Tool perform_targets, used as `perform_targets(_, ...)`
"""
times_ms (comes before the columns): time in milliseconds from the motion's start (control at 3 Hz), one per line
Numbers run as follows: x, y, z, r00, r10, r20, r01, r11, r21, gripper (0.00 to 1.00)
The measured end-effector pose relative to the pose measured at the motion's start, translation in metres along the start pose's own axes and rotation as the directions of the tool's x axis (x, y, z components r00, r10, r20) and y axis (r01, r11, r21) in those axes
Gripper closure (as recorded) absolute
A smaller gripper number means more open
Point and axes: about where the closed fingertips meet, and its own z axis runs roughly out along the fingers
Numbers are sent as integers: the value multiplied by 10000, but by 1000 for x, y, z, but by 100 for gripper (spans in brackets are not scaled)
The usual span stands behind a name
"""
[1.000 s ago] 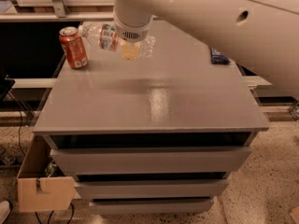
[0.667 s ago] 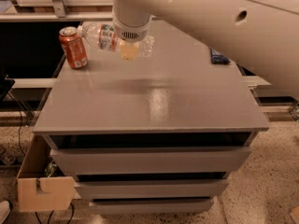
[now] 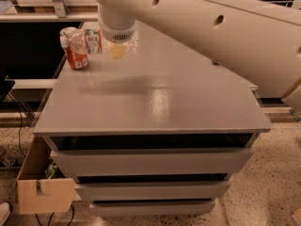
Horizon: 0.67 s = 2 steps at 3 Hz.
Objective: Move water bottle near coke can
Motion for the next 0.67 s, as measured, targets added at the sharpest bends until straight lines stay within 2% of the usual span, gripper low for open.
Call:
perform_targets(333, -22, -9, 16, 9887, -1404, 529, 1404, 9901, 44, 100)
perform_targets(667, -36, -14, 33, 9701, -2251, 904, 2270, 9738, -116, 100)
